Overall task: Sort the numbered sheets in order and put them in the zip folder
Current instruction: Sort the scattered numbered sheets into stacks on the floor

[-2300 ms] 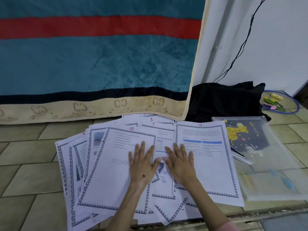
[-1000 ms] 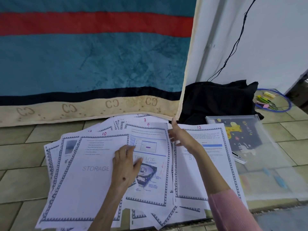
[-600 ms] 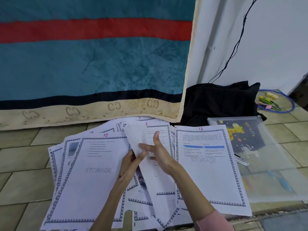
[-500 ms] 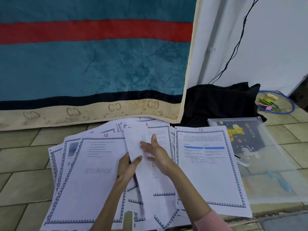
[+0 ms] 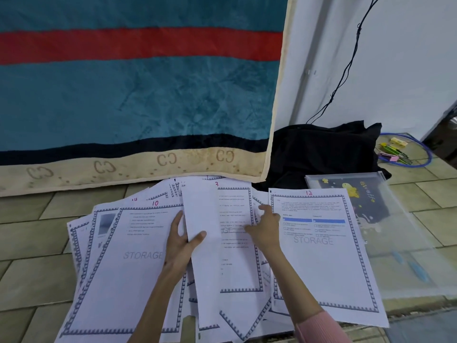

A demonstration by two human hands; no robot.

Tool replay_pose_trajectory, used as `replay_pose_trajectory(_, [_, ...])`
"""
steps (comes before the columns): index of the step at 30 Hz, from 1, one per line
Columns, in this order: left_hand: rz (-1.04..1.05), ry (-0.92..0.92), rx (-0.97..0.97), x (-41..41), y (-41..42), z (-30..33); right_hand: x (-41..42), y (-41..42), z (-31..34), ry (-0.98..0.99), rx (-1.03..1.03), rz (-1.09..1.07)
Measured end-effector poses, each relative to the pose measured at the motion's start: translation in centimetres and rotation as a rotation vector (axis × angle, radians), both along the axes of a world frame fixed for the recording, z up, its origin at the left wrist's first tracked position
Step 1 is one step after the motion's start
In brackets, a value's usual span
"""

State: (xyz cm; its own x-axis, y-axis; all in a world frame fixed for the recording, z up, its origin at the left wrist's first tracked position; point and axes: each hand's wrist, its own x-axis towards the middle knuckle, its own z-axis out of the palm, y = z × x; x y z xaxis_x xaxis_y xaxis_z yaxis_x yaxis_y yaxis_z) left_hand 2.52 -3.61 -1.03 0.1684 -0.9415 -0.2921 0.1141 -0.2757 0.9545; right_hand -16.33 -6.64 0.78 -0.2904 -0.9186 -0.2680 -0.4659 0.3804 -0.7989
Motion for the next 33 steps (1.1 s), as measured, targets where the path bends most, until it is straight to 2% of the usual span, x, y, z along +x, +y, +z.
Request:
replay_pose_trajectory(6, [0.03, -0.016, -0.039, -0.2, 0.4, 0.1, -0.1, 0.8, 0.5, -0.211, 0.054, -0.041])
replay_pose_trajectory(9, [-0.017, -0.025, -0.044, 0.3, 0.4, -0.2, 0.9, 1.8, 1.5, -0.176, -0.056, 0.068])
replay_pose_trajectory(12, [-0.153, -0.006, 0.024, 0.8, 0.3, -0.2, 3.2, 3.6, 2.8, -0.172, -0.156, 0.231])
replay_pose_trajectory(14, [-0.215, 0.13, 0.089, 0.7, 0.1, 0.6, 4.8, 4.8, 3.2, -0.158, -0.118, 0.372])
replay_pose_trajectory(16, [-0.191, 0.207, 0.155, 0.5, 0.0, 1.5, 6.0, 5.6, 2.9, -0.035, -0.06, 0.507])
replay_pose_trajectory(18, [-0.161, 0.092, 0.148, 0.8, 0.0, 1.5, 6.6, 5.9, 3.0, 0.037, -0.02, 0.594])
replay_pose_trajectory(19, [-0.138, 0.019, 0.129, 1.1, 0.1, 1.3, 6.4, 5.8, 2.9, 0.0, -0.006, 0.584])
replay_pose_trajectory(21, [-0.104, -0.024, 0.131, 1.8, 0.4, 0.7, 5.3, 4.7, 2.4, -0.051, -0.03, 0.411])
replay_pose_trajectory(24, [-0.086, 0.026, 0.168, 2.4, 0.8, 0.4, 2.7, 2.6, 1.5, 0.208, -0.012, 0.143])
replay_pose_trajectory(26, [-0.09, 0.034, 0.163, 2.4, 1.0, 0.6, 1.7, 1.6, 1.4, 0.307, 0.157, 0.126])
replay_pose_trajectory(28, [-0.091, 0.038, 0.156, 2.4, 1.1, 0.7, 1.3, 0.9, 1.5, 0.333, 0.243, 0.107])
replay_pose_trajectory(30, [-0.085, 0.052, 0.162, 2.3, 1.1, 0.9, 0.8, 0.6, 1.7, 0.284, 0.211, 0.083])
replay_pose_trajectory(33, [-0.064, 0.052, 0.14, 2.5, 1.2, 1.1, -0.2, 1.1, 1.9, 0.094, 0.156, 0.075])
